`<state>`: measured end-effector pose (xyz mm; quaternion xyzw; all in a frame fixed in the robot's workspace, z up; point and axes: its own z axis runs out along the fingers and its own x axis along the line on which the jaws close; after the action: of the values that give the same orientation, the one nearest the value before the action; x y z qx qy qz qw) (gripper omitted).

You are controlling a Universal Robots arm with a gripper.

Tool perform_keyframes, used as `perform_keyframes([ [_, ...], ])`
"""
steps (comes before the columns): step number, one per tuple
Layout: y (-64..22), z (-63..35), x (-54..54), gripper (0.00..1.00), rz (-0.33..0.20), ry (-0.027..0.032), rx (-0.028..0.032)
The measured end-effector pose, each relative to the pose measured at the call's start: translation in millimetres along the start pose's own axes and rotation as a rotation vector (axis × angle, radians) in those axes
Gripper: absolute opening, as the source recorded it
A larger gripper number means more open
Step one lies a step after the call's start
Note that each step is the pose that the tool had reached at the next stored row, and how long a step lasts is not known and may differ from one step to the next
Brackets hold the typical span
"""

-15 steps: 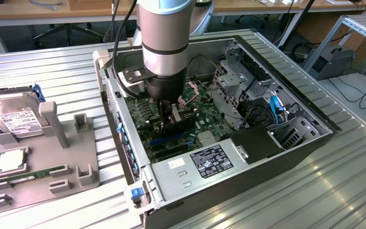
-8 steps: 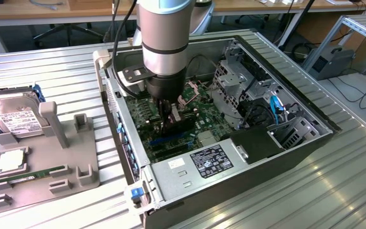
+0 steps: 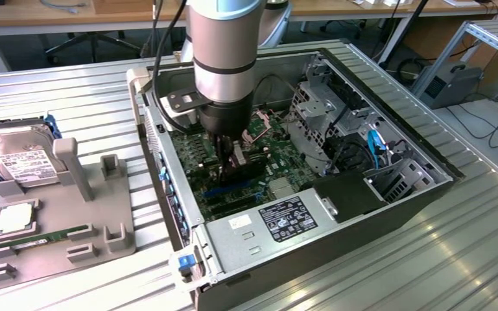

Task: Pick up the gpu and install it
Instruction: 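Insert the gpu into the slot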

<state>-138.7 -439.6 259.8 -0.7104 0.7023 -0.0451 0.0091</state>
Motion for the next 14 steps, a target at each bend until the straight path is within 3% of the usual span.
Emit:
perform_keyframes([
  [10,-1.7,0.5,0.0,0.27,0.002,0.0002,-0.0001],
  [14,-2.1,-3.6,0.2,0.27,0.004,0.0,-0.0002],
])
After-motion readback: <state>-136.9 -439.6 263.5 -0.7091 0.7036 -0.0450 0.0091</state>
